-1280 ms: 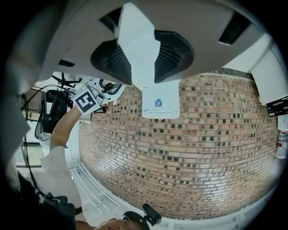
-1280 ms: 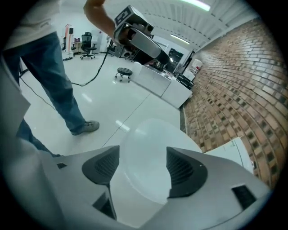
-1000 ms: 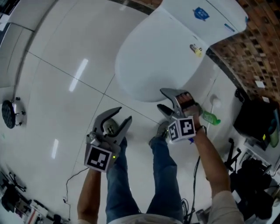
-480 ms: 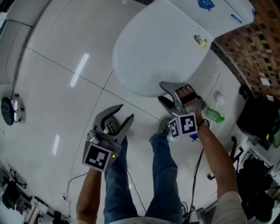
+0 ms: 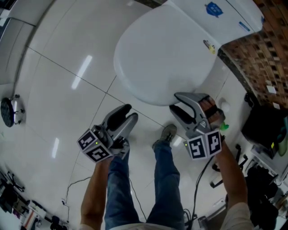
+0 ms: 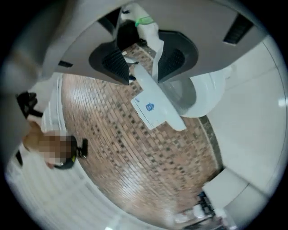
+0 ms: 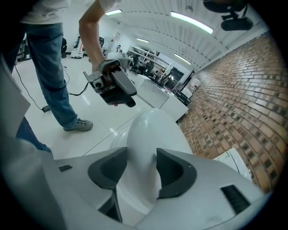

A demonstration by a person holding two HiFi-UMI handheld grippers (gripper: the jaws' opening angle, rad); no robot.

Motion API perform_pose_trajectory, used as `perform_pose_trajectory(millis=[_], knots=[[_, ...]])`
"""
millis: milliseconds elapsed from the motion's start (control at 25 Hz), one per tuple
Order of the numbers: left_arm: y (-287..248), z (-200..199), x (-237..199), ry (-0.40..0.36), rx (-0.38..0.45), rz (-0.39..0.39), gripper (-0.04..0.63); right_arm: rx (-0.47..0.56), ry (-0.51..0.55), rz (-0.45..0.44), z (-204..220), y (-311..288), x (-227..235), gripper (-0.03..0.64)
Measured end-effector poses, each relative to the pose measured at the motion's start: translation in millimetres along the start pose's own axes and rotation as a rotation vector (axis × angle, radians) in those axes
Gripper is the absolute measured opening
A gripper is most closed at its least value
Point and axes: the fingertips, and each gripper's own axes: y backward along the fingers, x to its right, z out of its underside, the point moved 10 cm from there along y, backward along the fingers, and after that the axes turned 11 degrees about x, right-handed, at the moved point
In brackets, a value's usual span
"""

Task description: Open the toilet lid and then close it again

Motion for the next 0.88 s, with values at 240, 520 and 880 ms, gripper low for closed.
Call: perform_pose_trajectory(millis=[240,520,880], knots=[[-36,8,-36,0.305,0.157,0.028,0.195,0.01,-0.005,-0.011,1,-2,2,0.209],[-63,-12,-13,0.402,0.162,0.139,0.083,0.064,-0.043,0.092,-4,15,11,0.211],[-204,-115,103,0.23,0.092,0.27,0.028,0.017,-0.222,0.339,-14,143,48,0.211]])
